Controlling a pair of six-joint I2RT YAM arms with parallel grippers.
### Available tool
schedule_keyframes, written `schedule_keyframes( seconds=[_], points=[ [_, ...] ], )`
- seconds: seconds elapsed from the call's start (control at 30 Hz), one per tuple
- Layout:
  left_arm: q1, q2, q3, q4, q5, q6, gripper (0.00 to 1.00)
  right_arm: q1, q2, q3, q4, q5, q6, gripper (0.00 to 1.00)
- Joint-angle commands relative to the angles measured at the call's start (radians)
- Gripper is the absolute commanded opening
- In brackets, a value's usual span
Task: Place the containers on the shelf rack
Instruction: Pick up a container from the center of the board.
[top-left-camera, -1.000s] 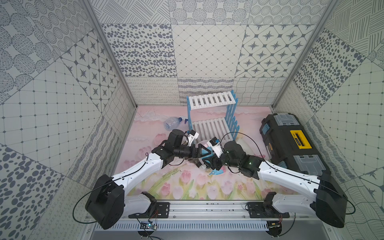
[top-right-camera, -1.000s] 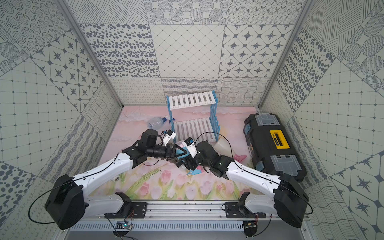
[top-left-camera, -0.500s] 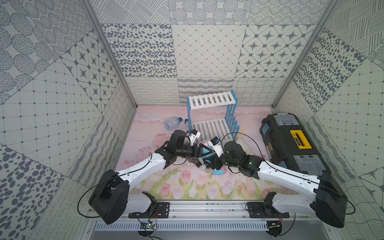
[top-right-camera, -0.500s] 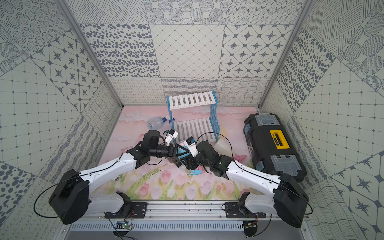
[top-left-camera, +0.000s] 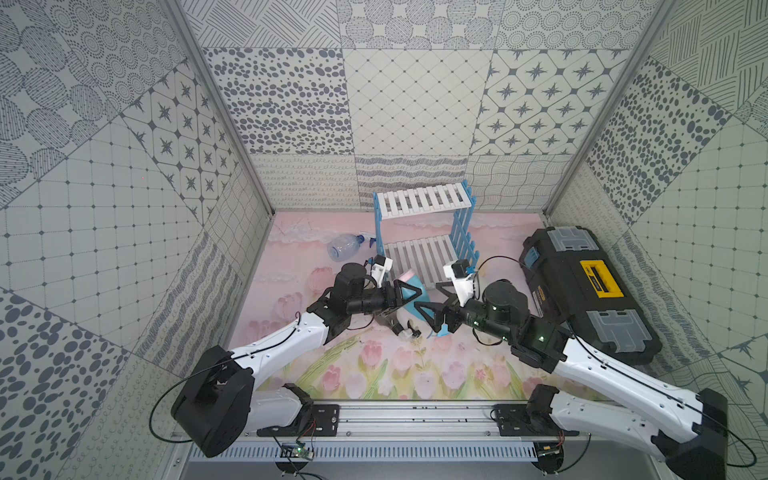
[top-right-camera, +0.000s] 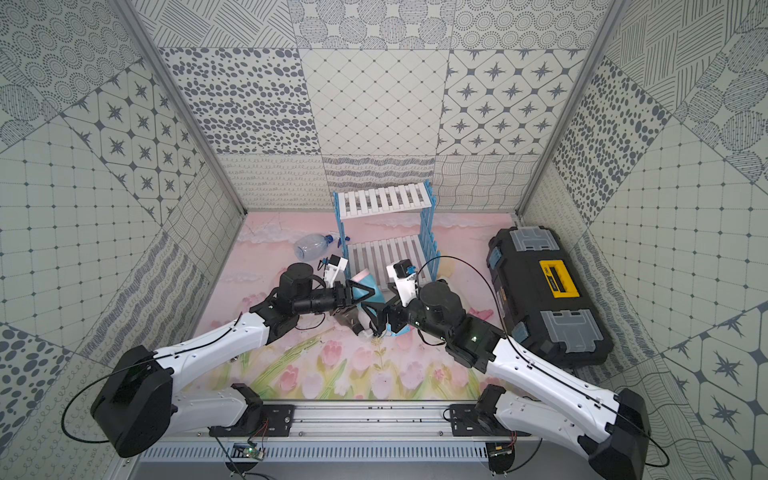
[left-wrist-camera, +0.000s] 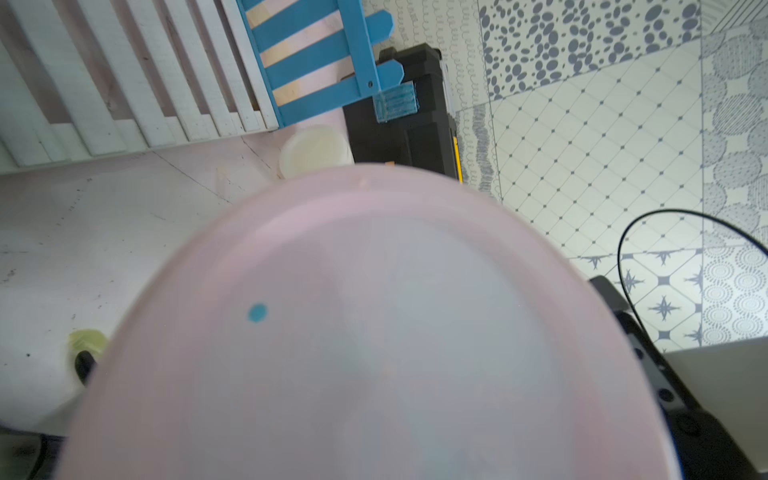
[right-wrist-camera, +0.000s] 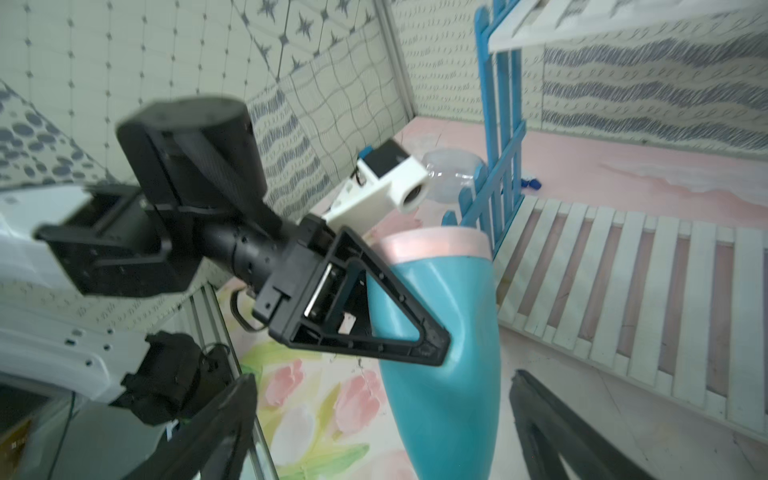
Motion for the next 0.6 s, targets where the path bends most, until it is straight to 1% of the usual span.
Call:
schedule_keyframes(
  seconds=[0.0,0.1,0.17,0.33,0.43,0.57],
  points=[
    [-0.002,-0.021,-0.028,0.274,-0.212,-0.266,0.64,-0.060,-0.063,0.011,0.025,0.109,0.242,0.97],
    [-0.002,-0.041,-0.014,0.288,-0.301,-0.323,0.64,-0.145,-0.110,-0.037,0.054,0.072,0.451,0.97],
    [-0.002,-0.062,-0.002,0.287,-0.362,-0.353,0.64,-0.184,-0.145,-0.092,0.124,0.043,0.557,0.97],
    [-0.002,-0.095,0.011,0.287,-0.494,-0.451,0.64,-0.204,-0.179,-0.206,0.286,0.064,0.765,0.97],
    [-0.003,-0.093,0.014,0.330,-0.559,-0.542,0.64,-0.198,-0.124,-0.247,0.434,0.037,0.860,0.95],
    [-0.002,-0.087,0.030,0.356,-0.601,-0.594,0.64,-0.132,-0.026,-0.248,0.560,0.062,0.871,0.92]
  ],
)
